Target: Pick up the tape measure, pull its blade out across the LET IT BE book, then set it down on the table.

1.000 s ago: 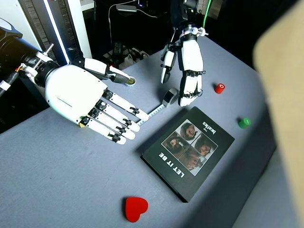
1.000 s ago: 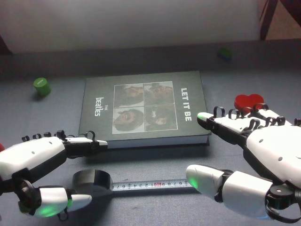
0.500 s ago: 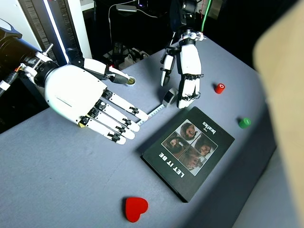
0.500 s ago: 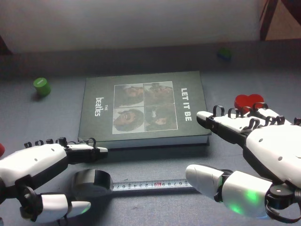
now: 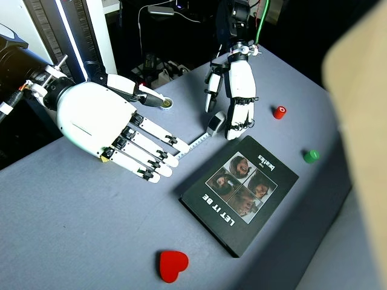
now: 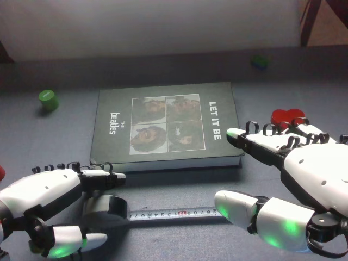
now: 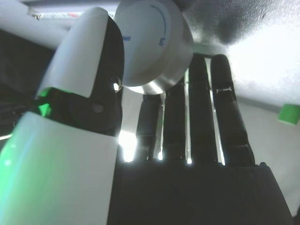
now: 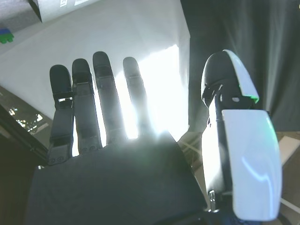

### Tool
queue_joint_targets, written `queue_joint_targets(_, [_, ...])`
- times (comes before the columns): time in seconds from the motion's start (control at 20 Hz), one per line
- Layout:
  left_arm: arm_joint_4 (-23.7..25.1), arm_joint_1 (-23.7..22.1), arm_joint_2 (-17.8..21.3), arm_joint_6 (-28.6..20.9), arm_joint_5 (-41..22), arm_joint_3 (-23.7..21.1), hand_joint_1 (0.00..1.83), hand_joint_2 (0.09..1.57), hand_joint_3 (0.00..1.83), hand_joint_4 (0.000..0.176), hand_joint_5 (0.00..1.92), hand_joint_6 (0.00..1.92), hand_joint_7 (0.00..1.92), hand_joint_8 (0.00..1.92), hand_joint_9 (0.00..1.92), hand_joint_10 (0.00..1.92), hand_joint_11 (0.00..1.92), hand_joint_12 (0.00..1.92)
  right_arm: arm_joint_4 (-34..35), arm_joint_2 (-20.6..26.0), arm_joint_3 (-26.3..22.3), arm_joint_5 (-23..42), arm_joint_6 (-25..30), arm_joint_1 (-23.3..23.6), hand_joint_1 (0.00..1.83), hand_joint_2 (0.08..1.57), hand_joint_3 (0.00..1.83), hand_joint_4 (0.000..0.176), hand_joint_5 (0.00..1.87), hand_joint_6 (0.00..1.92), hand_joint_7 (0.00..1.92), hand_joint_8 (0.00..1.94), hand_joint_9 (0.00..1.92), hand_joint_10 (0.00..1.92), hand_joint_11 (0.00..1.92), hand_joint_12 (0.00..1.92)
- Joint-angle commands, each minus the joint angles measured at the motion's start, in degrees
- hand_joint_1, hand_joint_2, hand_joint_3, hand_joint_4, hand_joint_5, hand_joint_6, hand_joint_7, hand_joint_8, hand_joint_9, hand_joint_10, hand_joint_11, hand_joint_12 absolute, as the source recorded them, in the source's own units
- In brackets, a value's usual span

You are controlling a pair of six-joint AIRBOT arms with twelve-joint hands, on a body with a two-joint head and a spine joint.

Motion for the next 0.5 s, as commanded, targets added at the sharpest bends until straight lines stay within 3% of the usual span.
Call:
queue_joint_targets(0.0, [0.53, -0.59, -0.29, 0.31, -5.38, 0.25, 1.07, 1.12, 0.0, 0.0, 0.35, 0.0, 0.4, 0.0, 0.4, 0.0, 0.15, 0.67, -4.92, 0.12, -0.32, -4.43, 0.65, 0.34, 0.13, 1.13, 0.0, 0.07, 0.21, 0.0, 0.33, 0.0, 0.27, 0.0, 0.0, 0.9])
queue_joint_targets(0.2, [0.34, -0.92, -0.83, 1.31, -4.89, 0.85, 1.1, 1.12, 0.0, 0.0, 0.45, 0.01, 0.48, 0.01, 0.44, 0.01, 0.2, 0.68, -5.02, 0.05, -0.34, -4.24, 0.66, 0.25, 0.13, 1.13, 0.0, 0.07, 0.21, 0.0, 0.34, 0.0, 0.29, 0.0, 0.0, 0.97])
queue_joint_targets(0.4, [-0.59, -1.1, -1.31, 2.28, -4.89, 0.96, 1.19, 1.11, 0.0, 0.0, 0.83, 0.0, 0.82, 0.0, 0.81, 0.01, 0.61, 0.6, -5.06, 0.01, -0.34, -4.17, 0.66, 0.21, 0.13, 1.13, 0.0, 0.068, 0.23, 0.01, 0.34, 0.0, 0.3, 0.01, 0.0, 0.95])
queue_joint_targets(0.45, [-0.68, -1.11, -1.45, 2.45, -4.89, 0.98, 1.16, 1.13, 0.0, 0.0, 0.9, 0.84, 0.9, 0.0, 0.91, 0.0, 0.74, 0.53, -5.08, 0.01, -0.34, -4.17, 0.66, 0.2, 0.13, 1.14, 0.0, 0.068, 0.23, 0.01, 0.34, 0.0, 0.3, 0.0, 0.0, 0.93])
